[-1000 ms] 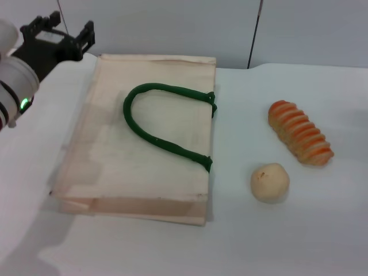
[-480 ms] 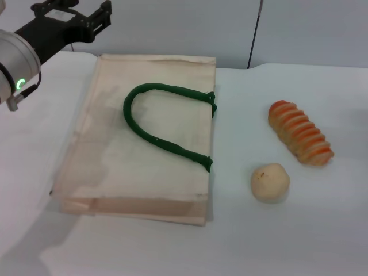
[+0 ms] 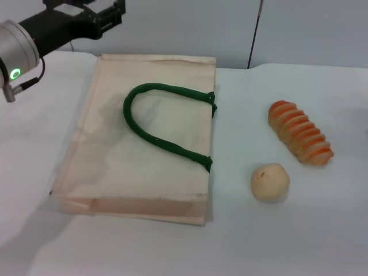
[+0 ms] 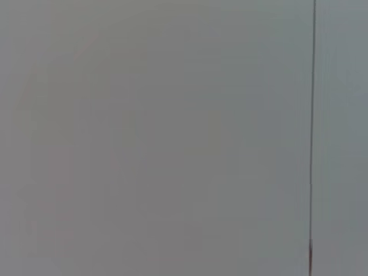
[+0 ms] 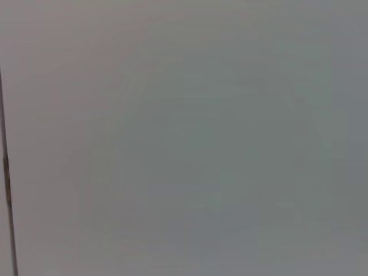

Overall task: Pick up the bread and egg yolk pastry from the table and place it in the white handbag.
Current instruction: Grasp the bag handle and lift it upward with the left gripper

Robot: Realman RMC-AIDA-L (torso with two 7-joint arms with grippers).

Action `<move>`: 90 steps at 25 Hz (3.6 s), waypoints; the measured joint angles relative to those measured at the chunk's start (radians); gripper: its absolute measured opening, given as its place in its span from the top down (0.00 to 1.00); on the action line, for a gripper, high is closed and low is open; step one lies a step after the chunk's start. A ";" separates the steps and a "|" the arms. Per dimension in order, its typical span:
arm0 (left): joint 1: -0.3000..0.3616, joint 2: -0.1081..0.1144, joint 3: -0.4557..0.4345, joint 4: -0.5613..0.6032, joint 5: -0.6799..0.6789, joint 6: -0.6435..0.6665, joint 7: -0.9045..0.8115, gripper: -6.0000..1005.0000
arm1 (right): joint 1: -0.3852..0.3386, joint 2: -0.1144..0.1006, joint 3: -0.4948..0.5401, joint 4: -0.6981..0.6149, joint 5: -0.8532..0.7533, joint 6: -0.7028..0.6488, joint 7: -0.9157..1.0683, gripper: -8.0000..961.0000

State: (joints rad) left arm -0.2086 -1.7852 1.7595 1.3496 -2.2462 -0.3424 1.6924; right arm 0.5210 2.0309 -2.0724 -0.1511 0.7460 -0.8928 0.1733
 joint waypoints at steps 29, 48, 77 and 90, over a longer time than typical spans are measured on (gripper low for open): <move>-0.208 -0.240 -0.568 0.004 1.314 -0.611 -0.918 0.31 | 0.015 0.000 -0.008 -0.008 -0.004 0.031 0.000 0.27; -0.340 -0.239 -0.597 -0.028 1.573 -0.718 -1.098 0.31 | 0.022 0.000 -0.009 -0.010 -0.004 0.031 0.000 0.27; -0.467 -0.243 -0.527 -0.120 1.755 -0.809 -0.914 0.33 | 0.035 0.002 -0.014 -0.010 -0.005 0.041 0.000 0.27; -0.474 -0.244 -0.480 -0.251 1.760 -0.713 -0.853 0.33 | 0.029 0.003 -0.014 -0.037 -0.006 0.042 0.000 0.27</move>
State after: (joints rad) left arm -0.6822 -2.0292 1.2799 1.0982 -0.4860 -1.0549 0.8396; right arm 0.5502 2.0340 -2.0861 -0.1877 0.7397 -0.8512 0.1733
